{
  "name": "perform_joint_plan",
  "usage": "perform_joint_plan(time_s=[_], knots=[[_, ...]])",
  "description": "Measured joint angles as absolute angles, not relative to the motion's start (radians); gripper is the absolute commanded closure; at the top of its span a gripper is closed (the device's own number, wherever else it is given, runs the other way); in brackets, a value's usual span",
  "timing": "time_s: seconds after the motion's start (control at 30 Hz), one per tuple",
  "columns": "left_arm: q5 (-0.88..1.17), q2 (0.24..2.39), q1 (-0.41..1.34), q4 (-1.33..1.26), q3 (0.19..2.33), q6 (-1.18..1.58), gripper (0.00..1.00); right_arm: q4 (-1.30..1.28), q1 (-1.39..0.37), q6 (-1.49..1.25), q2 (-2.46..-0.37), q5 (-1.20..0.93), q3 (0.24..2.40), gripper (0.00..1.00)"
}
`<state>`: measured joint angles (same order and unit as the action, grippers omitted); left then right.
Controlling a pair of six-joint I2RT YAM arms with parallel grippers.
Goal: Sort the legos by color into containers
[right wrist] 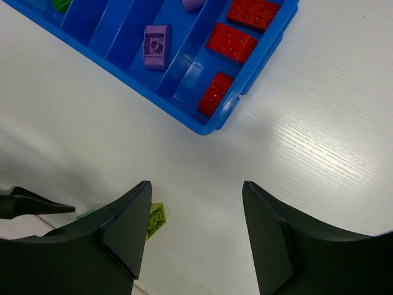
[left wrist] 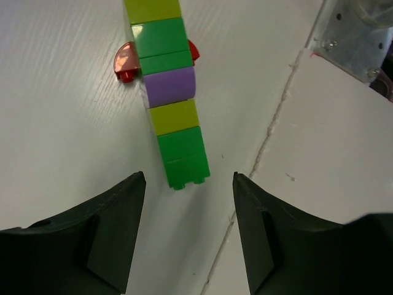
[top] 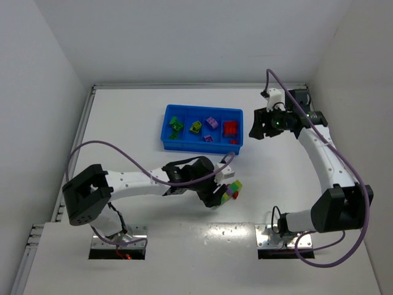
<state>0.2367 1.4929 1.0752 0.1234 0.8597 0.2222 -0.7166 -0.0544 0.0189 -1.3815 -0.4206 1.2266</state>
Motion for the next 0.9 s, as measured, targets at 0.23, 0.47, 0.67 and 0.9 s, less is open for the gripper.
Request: perform_joint_plan(time_s=[0.23,0.47,0.67,0.9], knots=[[0.199,1.587,1.108,0.123,0.882,0.259,0.41,-0.717,-0.051,0.038,-1.382,-0.416,1.225,0.38],[0.187,1.615,1.125,0.116,0.897,0.283,0.43,-0.717,-0.038,0.054,-1.381,-0.411,1.219,0.38],[0.177,1.682,1.139,0.111,0.926,0.298,0.47,-0.717,-0.017,0.062,-1.381,-0.411,1.208,0.38],[0.154,1.702,1.142,0.106,0.935,0.302,0.72,-0.717,0.011,0.076,-1.381,-0.413,1.199,0.38]])
